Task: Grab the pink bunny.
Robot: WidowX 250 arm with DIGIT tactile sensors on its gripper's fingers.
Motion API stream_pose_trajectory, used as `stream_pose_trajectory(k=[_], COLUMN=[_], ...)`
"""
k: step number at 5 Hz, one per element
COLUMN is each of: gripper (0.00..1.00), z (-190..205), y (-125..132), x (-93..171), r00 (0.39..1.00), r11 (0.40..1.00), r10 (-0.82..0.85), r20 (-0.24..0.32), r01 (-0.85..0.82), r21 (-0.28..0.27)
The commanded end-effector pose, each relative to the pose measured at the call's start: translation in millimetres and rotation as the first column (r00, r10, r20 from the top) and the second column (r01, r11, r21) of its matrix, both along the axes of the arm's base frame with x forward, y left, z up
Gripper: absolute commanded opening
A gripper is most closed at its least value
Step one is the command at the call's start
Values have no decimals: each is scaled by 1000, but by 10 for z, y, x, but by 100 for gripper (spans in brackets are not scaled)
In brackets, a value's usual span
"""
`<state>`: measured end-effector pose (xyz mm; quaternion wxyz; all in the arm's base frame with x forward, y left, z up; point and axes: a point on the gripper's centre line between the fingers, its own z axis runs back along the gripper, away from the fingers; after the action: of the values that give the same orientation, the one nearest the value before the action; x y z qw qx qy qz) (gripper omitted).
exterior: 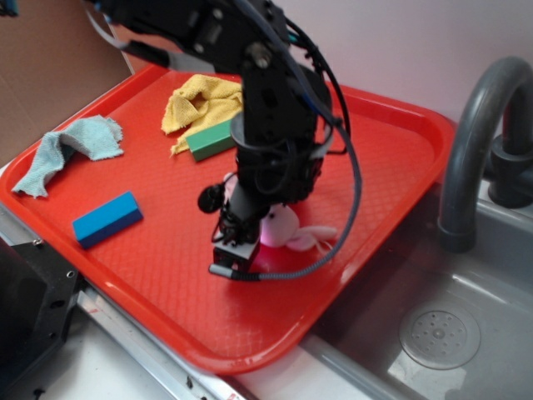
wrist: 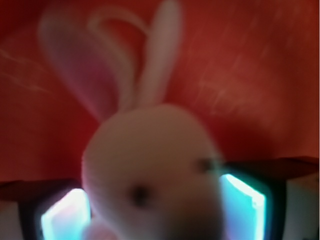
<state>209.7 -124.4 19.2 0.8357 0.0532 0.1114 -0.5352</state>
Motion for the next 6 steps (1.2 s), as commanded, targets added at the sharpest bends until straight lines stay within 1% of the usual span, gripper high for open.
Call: stream_pose_trajectory(k=[1,2,3,4,5,6], gripper=[0,0,0,0,0,0], z=[81,417,910,1329,1782,1988], y=[-123,28,221,426,812,944], x=[-56,1,90,70,-65,-194], r00=[999,987,942,853,696,495], r11=[1000,991,960,878,701,491], r10=[7,124,276,478,704,864], r20=[40,101,190,210,141,97], r01=[-6,-118,-262,-465,-649,-781], r21=[-23,-62,-95,-113,-294,-386])
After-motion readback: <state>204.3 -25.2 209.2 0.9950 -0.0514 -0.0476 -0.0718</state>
